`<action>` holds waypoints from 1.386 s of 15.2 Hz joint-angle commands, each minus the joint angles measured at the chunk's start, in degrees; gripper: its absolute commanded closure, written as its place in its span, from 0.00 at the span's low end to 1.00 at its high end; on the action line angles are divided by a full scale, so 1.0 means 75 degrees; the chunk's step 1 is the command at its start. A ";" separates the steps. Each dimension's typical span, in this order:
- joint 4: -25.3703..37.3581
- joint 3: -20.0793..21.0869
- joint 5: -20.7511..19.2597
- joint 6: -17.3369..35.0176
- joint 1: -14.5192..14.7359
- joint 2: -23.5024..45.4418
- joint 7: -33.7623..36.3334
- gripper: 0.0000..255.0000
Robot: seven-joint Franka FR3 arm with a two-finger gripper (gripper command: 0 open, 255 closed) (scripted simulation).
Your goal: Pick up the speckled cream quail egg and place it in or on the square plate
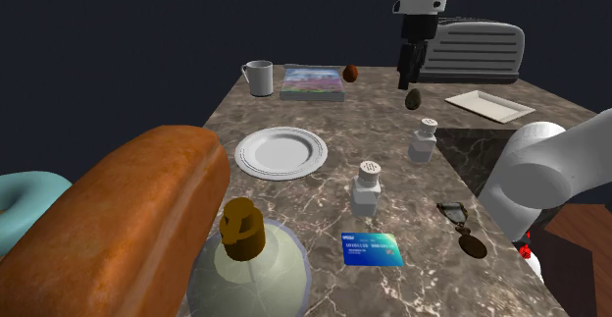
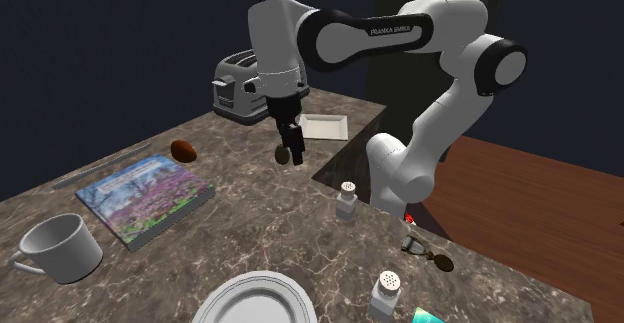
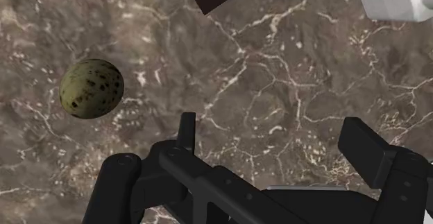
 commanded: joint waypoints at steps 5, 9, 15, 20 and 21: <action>-0.0128 -0.0767 -0.0324 0.0442 -0.0298 0.0039 -0.0695 0.00; -0.0121 -0.1563 -0.0574 0.0909 -0.0550 0.0250 -0.1397 0.00; -0.0505 -0.1978 -0.0677 0.1540 -0.0665 0.0376 -0.1743 0.00; -0.0881 -0.1992 -0.0694 0.1902 -0.0675 0.0362 -0.1738 0.00; -0.0881 -0.1992 -0.0694 0.1902 -0.0675 0.0362 -0.1738 0.00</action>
